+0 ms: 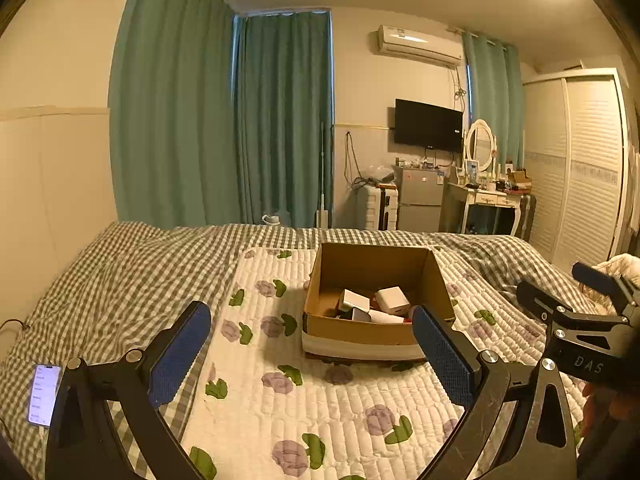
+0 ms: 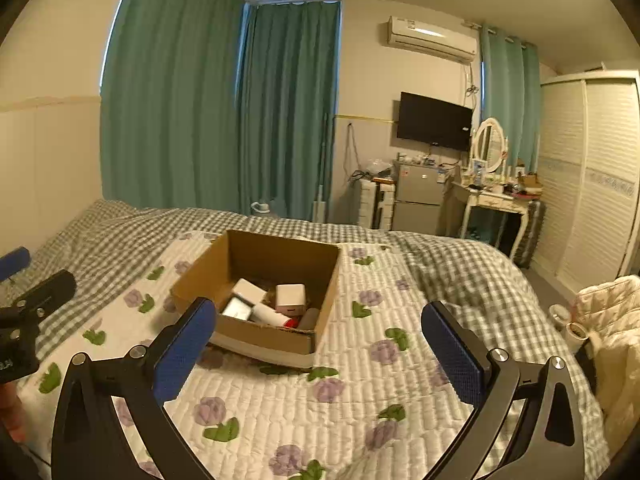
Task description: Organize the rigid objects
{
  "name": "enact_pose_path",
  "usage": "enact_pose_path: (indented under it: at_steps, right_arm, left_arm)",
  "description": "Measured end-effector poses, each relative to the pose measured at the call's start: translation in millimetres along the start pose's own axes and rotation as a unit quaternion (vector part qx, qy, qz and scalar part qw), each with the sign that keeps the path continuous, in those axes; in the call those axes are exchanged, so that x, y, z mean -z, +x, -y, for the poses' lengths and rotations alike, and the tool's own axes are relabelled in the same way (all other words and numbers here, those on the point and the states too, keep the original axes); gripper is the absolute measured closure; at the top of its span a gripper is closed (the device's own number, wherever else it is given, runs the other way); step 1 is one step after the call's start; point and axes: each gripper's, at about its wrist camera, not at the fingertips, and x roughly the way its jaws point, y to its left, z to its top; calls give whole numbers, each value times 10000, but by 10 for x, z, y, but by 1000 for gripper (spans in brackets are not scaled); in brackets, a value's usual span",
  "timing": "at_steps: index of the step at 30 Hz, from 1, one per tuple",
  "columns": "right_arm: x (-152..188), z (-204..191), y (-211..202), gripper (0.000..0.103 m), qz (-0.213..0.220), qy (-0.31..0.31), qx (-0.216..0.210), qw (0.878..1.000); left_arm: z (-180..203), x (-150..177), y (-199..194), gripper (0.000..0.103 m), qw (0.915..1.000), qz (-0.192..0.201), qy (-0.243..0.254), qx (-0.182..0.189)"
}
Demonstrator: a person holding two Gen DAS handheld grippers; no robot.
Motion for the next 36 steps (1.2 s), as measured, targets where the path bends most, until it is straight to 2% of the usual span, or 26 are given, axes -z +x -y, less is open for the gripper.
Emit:
enact_pose_path:
  at_steps: [11, 16, 21, 31, 36]
  right_arm:
    - [104, 9, 126, 0, -255, 278, -209, 9991]
    - [95, 84, 96, 0, -194, 394, -123, 9990]
    - [74, 116, 69, 0, -141, 377, 3, 9992]
    - [99, 147, 97, 0, -242, 500, -135, 9984]
    - [109, 101, 105, 0, -254, 420, -150, 9987]
  left_arm:
    - [79, 70, -10, 0, 9994, 91, 267, -174]
    - [68, 87, 20, 0, 9998, -34, 195, -81]
    - [45, 83, 2, 0, 9999, 22, 132, -66]
    - [0, 69, 22, 0, 9999, -115, -8, -9]
    - [-1, 78, 44, 0, 9998, -142, -13, -124]
